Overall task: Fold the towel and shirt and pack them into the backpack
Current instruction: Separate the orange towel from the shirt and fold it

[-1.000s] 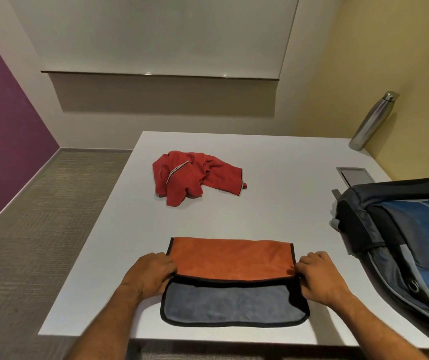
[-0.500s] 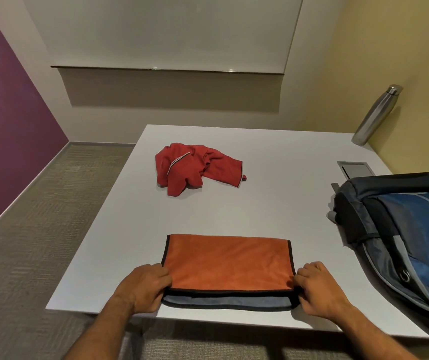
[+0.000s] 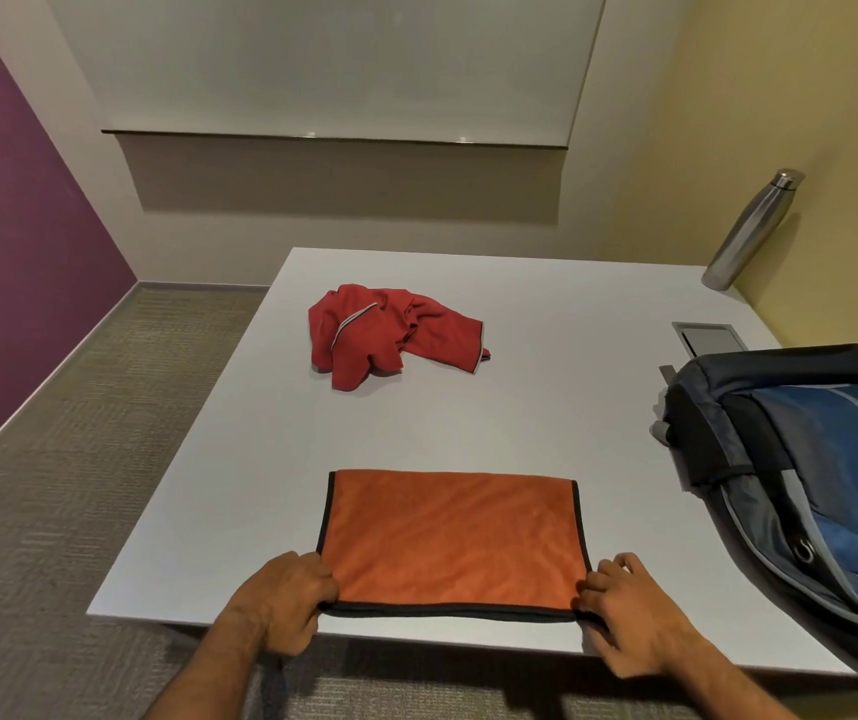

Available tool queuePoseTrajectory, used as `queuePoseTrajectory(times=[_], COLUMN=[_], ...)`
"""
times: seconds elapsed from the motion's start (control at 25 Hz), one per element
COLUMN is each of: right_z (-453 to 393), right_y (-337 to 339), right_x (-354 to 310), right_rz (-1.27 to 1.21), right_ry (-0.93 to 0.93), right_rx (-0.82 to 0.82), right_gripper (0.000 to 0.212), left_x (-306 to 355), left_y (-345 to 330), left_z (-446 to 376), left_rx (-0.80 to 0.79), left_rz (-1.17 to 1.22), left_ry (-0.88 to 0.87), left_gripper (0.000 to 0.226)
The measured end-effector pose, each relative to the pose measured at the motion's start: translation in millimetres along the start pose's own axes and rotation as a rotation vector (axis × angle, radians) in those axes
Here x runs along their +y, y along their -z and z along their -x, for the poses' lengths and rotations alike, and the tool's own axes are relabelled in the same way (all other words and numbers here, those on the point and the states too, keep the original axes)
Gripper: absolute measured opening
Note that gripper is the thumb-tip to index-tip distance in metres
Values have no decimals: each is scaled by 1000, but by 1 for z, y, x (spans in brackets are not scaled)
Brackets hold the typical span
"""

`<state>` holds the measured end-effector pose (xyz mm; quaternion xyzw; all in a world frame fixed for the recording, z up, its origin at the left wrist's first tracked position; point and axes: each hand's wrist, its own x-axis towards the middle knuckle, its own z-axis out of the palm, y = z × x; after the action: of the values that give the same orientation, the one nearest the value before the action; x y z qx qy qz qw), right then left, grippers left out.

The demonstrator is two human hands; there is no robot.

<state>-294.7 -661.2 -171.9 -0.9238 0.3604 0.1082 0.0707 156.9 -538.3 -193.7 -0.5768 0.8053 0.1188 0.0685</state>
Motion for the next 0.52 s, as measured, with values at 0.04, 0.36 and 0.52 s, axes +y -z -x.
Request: queuePoseTrajectory(times=[0.04,0.36,0.52], right_z=[-1,-46,-75], right_y=[-1,12,26], right_x=[0,1,17], right_rz=[-32,-650,-838], right_ry=[-13,-696,-859], right_rx=[-3,369,307], right_gripper=[38,22,48], left_x=[0,-6,12], left_y=[2,14,30], left_z=[-2,-40,-83], left_rx=[6,311,239], left_rz=[12,322,258], left_ry=[1,396,235], left_gripper=[23,34,37])
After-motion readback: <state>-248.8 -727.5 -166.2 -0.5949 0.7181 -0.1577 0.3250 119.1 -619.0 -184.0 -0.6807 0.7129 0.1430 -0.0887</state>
